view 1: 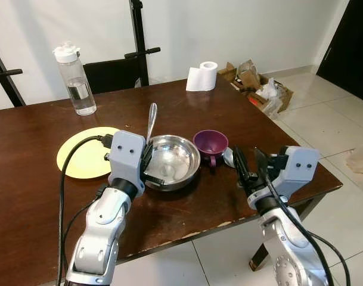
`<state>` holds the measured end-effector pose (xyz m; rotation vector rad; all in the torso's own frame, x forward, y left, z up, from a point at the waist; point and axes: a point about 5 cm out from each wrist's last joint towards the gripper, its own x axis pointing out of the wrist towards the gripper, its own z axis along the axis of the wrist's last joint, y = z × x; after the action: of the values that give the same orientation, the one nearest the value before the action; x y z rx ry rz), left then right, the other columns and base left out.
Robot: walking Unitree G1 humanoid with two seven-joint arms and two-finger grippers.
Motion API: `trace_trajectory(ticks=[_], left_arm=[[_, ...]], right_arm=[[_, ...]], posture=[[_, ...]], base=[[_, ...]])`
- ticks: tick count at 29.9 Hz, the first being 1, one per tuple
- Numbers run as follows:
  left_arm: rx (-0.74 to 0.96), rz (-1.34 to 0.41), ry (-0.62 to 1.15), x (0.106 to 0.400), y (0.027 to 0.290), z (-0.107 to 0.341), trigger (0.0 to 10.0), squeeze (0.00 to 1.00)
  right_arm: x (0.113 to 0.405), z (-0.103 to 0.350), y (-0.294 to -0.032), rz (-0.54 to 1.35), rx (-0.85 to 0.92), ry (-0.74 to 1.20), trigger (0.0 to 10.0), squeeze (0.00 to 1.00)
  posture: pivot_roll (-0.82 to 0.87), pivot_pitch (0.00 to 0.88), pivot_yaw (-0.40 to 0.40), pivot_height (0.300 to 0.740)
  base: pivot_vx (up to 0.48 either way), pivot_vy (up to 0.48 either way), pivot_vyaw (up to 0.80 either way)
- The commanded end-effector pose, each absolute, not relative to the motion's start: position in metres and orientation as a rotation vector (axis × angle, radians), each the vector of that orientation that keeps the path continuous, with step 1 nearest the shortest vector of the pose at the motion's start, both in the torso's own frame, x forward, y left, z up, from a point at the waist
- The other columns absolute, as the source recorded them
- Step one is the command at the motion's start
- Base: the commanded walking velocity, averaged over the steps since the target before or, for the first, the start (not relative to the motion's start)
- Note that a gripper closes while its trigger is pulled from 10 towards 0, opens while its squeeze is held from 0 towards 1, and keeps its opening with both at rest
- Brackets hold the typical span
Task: Setting the table
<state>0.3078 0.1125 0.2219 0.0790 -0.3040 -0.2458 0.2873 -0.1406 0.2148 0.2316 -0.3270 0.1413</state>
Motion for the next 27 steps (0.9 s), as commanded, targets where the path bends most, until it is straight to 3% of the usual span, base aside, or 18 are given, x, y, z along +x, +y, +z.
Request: trace_trajectory(ticks=[1,27], left_arm=[[0.073,-0.239,-0.288,0.3074,0.1132,0.2181,10.0,0.00],[0.067,-0.235,-0.279,0.3073,0.1130,0.2167,10.0,0.00]], right_arm=[[0.2874,0.2132,-0.1408,0.143,0.238,-0.324,10.0,0.00],[0.2874,0.2108,-0.1409,0.148,0.229,-0.319,10.0,0.00]], posture=[[-0.04,0.082,0.111,0.740],[-0.05,0.071,0.115,0.740]], base=[[0.000,0.000,0.00],[-0.285,0.000,0.00]])
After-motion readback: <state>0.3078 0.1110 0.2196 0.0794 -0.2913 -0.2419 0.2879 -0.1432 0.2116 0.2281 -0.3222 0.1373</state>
